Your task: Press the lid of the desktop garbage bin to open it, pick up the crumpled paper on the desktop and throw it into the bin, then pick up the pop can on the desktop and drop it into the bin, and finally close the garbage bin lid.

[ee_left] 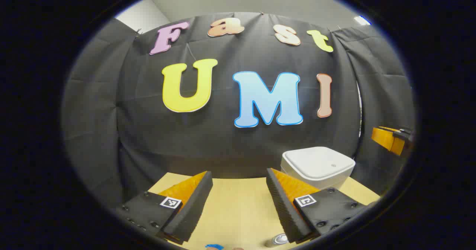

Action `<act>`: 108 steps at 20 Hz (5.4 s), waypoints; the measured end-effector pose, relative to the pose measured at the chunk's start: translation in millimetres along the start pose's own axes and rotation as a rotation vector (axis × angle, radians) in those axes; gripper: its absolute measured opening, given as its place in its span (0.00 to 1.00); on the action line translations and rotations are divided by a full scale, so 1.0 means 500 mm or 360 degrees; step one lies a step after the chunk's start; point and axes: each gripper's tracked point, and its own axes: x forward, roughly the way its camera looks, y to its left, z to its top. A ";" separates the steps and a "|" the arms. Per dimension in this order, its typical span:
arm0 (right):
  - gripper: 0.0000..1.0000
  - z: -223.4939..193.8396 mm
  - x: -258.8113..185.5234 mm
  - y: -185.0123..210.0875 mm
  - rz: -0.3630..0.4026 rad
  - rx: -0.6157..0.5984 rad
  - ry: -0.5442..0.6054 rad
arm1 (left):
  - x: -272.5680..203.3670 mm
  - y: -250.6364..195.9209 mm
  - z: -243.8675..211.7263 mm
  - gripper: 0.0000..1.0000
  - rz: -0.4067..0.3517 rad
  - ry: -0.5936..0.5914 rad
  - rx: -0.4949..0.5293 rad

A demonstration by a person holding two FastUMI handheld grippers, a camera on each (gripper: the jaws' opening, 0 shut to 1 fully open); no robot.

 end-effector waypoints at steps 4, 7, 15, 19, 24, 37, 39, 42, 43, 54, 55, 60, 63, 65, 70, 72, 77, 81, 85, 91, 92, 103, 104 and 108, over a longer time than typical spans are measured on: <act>0.00 -0.006 0.010 0.027 0.0096 -0.0045 -0.0002 | -0.001 0.000 0.006 0.95 -0.0007 0.0001 0.0008; 0.00 -0.004 0.016 0.051 0.0162 -0.0043 -0.0006 | 0.008 -0.001 0.009 0.95 -0.0009 0.0002 0.0015; 0.00 -0.008 0.028 0.074 0.0231 -0.0046 0.0021 | 0.003 -0.001 0.013 0.95 -0.0021 0.0004 0.0006; 0.00 -0.029 0.063 0.099 0.0284 -0.0022 0.0060 | -0.008 0.014 0.013 0.95 -0.0003 0.0007 0.0006; 0.00 -0.083 0.133 0.141 0.0343 -0.0039 0.0148 | -0.015 0.039 0.014 0.95 0.0039 0.0006 0.0019; 0.00 -0.197 0.186 0.179 0.0415 -0.0044 0.0353 | -0.004 0.075 -0.010 0.95 0.0135 0.0047 0.0003; 0.00 -0.196 0.186 0.181 0.0420 -0.0045 0.0352 | 0.000 0.075 -0.015 0.95 0.0140 0.0064 -0.0005; 0.00 -0.200 0.185 0.180 0.0431 -0.0034 0.0342 | 0.005 0.074 -0.021 0.95 0.0140 0.0075 -0.0009; 0.00 -0.199 0.185 0.178 0.0442 -0.0038 0.0333 | 0.008 0.074 -0.019 0.95 0.0142 0.0079 -0.0009; 0.00 -0.194 0.171 0.072 0.0250 0.0025 0.0334 | 0.009 0.088 -0.022 0.95 0.0175 0.0082 0.0019; 0.00 -0.193 0.171 0.066 0.0252 0.0046 0.0340 | 0.009 0.084 -0.024 0.95 0.0167 0.0084 0.0018; 0.00 -0.204 0.170 0.057 0.0287 0.0082 0.0348 | 0.020 0.069 -0.028 0.96 0.0148 0.0103 -0.0003; 0.00 -0.215 0.167 0.060 0.0354 0.0181 0.0387 | 0.019 0.064 -0.032 0.95 0.0141 0.0109 -0.0011; 0.00 -0.220 0.167 0.064 0.0340 0.0081 0.0376 | 0.024 0.056 -0.031 0.95 0.0125 0.0115 -0.0015; 0.00 -0.188 0.168 0.065 0.0305 0.0010 0.0301 | 0.016 0.044 -0.027 0.95 0.0099 0.0096 -0.0028; 0.00 -0.181 0.160 0.066 0.0317 0.0024 0.0311 | 0.015 0.058 -0.028 0.95 0.0120 0.0096 -0.0025; 0.00 -0.102 0.136 0.070 0.0314 0.0077 0.0175 | 0.009 0.065 -0.032 0.95 0.0121 0.0096 -0.0034; 0.00 -0.068 0.122 0.073 0.0310 0.0124 0.0118 | 0.003 0.061 -0.025 0.96 0.0089 0.0080 -0.0052; 0.00 -0.060 0.104 0.076 0.0303 0.0109 0.0112 | -0.014 0.076 -0.019 0.95 0.0092 0.0048 -0.0051; 0.00 -0.052 0.083 0.086 0.0330 0.0078 0.0096 | -0.025 0.117 -0.033 0.95 0.0117 0.0042 -0.0085; 0.00 -0.051 0.078 0.089 0.0335 0.0080 0.0099 | -0.027 0.126 -0.037 0.95 0.0127 0.0045 -0.0092; 0.45 -0.050 0.055 0.081 0.0343 0.0064 0.0133 | -0.065 0.153 -0.193 0.96 0.0128 0.0213 -0.0106; 0.45 -0.047 0.049 0.080 0.0354 0.0064 0.0134 | -0.067 0.148 -0.224 0.95 0.0108 0.0256 -0.0104; 0.60 -0.051 0.049 0.072 0.0339 0.0038 0.0132 | -0.071 0.137 -0.300 0.96 0.0076 0.0379 -0.0135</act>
